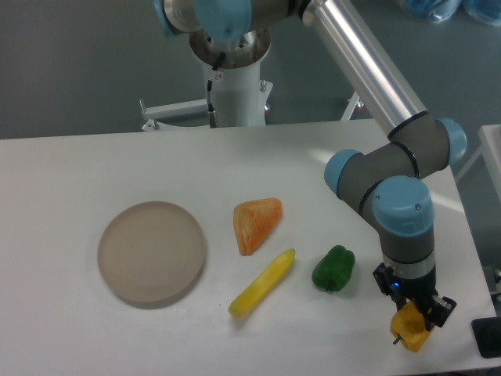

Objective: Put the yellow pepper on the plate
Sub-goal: 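Hold the yellow pepper in the gripper and lift it off the table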

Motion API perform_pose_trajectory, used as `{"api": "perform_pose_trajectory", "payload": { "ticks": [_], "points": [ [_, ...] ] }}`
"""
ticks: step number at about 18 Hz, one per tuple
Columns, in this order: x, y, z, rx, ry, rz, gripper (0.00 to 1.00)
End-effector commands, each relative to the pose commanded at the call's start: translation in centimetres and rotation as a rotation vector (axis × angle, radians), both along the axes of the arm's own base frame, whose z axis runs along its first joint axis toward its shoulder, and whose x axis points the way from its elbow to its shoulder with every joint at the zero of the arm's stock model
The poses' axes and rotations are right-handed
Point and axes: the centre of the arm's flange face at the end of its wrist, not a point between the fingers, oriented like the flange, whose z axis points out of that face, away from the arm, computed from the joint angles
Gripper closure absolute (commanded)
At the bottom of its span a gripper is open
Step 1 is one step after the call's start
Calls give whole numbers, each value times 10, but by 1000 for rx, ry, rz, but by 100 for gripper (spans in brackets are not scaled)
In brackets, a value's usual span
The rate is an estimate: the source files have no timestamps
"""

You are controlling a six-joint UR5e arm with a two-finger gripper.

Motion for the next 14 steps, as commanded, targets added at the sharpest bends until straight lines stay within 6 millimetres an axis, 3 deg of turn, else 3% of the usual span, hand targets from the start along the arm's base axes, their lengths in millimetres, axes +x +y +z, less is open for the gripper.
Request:
{"api": "perform_pose_trajectory", "payload": {
  "ticks": [6, 9, 14],
  "points": [
    [2, 0, 1, 1, 0, 0, 63],
    [14, 7, 0, -4, 0, -16, 63],
    [21, 1, 24, 11, 6, -20, 63]
  ]
}}
